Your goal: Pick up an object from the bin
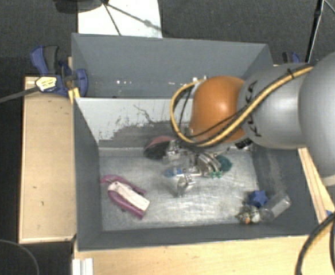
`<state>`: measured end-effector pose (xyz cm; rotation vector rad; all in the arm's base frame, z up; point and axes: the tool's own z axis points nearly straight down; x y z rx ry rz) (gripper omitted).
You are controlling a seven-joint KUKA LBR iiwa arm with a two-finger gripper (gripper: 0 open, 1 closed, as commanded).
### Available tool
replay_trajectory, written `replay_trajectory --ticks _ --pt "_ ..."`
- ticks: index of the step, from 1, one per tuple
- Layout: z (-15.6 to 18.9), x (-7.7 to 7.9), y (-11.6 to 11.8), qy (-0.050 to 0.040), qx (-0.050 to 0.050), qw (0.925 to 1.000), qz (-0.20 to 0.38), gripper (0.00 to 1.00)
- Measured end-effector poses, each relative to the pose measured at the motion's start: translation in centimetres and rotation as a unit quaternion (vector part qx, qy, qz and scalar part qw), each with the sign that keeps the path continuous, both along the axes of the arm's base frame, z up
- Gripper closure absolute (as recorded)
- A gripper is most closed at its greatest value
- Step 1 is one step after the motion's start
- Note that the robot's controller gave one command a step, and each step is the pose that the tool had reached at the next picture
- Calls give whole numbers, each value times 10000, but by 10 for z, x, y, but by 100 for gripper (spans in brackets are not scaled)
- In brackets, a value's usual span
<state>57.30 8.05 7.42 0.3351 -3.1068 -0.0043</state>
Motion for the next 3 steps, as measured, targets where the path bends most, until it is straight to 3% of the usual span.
replay_trajectory --ticks 1,2,3 --pt "2 7 0 -171 29 9998 -45 100" --pt "59 5 3 -128 3 9999 51 100" --pt "141 5 0 -139 3 9999 57 100"
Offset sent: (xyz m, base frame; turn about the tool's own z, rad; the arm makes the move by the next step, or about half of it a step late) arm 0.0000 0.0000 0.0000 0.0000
